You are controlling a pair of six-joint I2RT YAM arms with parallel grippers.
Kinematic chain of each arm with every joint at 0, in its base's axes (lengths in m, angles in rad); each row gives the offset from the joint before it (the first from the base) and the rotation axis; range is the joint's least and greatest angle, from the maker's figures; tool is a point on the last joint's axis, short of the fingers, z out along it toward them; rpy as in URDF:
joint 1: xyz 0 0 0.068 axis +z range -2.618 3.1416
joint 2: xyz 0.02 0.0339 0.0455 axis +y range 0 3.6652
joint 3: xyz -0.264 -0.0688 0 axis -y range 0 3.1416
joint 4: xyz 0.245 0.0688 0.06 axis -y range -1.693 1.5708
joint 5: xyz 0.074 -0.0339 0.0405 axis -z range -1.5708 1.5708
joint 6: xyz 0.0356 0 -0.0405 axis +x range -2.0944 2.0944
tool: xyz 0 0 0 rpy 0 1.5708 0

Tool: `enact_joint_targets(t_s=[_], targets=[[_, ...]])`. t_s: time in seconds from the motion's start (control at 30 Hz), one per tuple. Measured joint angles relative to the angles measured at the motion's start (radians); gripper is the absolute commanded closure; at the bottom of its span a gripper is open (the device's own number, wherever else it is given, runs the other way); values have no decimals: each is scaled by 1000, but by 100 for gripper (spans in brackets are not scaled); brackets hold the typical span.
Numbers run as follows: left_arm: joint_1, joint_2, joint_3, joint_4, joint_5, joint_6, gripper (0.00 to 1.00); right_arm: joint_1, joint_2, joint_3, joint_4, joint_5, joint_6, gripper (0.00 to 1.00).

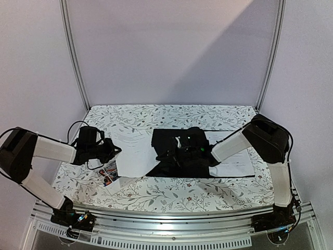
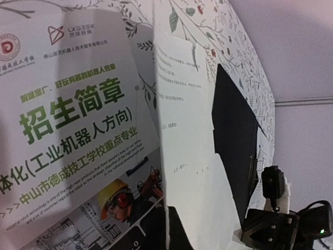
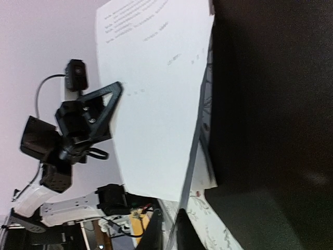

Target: Put the files into the folder

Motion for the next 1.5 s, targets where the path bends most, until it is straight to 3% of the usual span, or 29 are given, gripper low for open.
enact_joint_targets(t_s=[0.07, 0.13, 0.27, 0.37, 0.5, 0.8, 1.0, 1.13, 1.3, 1.5], targets=[[0, 3, 19, -20, 10, 47, 100, -2, -3, 53, -147, 3, -113, 63], [-1, -5, 50, -53, 20, 103, 100, -5, -4, 127, -288, 12, -235, 52], [-9, -81, 132, -133, 39, 252, 100, -24, -58, 170, -446, 47, -448, 40], [-32, -163, 191, -156, 69, 363, 100, -71, -132, 113, -452, 70, -547, 35], [-85, -251, 203, -129, 151, 447, 100, -129, -219, 32, -407, 90, -652, 32], [-181, -314, 203, -121, 304, 508, 100, -142, -233, -56, -161, 62, -754, 29], [-192, -329, 200, -114, 308, 501, 100, -142, -233, -109, 78, 8, -701, 48], [-192, -328, 157, -49, 301, 454, 100, -142, -230, -188, 257, -34, -603, 54], [-192, -309, 114, 36, 303, 387, 100, -142, -204, -203, 435, -68, -480, 45], [-192, -310, 107, 94, 315, 334, 100, -149, -195, -209, 446, -43, -460, 34]])
